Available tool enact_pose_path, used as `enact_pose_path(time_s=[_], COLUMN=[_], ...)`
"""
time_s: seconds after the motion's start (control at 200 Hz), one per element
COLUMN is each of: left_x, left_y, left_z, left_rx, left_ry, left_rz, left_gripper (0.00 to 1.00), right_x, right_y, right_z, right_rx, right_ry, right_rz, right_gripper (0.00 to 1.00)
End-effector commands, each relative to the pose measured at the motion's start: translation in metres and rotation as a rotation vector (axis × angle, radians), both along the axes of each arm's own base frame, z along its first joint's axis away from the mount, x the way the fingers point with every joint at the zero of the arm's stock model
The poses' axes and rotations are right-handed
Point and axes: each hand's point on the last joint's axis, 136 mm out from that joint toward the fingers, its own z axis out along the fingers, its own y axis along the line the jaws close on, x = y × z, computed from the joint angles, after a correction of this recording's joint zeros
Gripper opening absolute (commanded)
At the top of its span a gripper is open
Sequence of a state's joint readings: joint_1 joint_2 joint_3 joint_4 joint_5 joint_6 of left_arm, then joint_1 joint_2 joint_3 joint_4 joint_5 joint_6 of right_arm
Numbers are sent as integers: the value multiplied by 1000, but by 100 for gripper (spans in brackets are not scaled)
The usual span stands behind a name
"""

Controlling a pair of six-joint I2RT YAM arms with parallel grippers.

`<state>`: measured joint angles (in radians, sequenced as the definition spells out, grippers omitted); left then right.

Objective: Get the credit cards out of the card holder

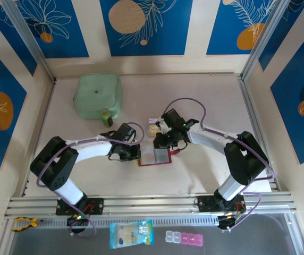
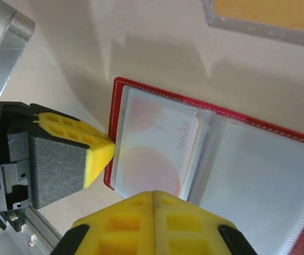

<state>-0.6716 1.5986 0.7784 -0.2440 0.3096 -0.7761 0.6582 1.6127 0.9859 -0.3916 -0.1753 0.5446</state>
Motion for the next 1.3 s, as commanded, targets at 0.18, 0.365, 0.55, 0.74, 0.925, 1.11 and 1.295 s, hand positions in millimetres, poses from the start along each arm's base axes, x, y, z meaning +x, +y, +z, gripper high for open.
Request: enact_pose_path(time_s=[0.18,0.365,0.55,0.74,0.925,1.11,1.295], left_x=[-7,-8,-7,-5,-6,-6,-6], left_y=[7,9,8,8,8,7,8], left_z=[-8,-12,-12,-11,-12,-13,-13], left_rx=[23,28,27,31,30,30,31], left_ry=[28,31,26,15,17,18,18], left_rz=[4,6,5,-4,-8,-9,-8], left_gripper=[5,5,5,4,4,4,5], right_x=[-16,-18,-18,-18,-18,-17,-16], right_y=[14,20,22,27,32,36,37], right_z=[5,2,-4,-12,-18,-23,-30], right_rx=[82,116,117,102,84,61,38], right_ry=[143,174,190,223,226,223,228], right_rz=[-64,-75,-75,-67,-54,-34,-26], right_gripper=[5,15,22,27,28,27,26])
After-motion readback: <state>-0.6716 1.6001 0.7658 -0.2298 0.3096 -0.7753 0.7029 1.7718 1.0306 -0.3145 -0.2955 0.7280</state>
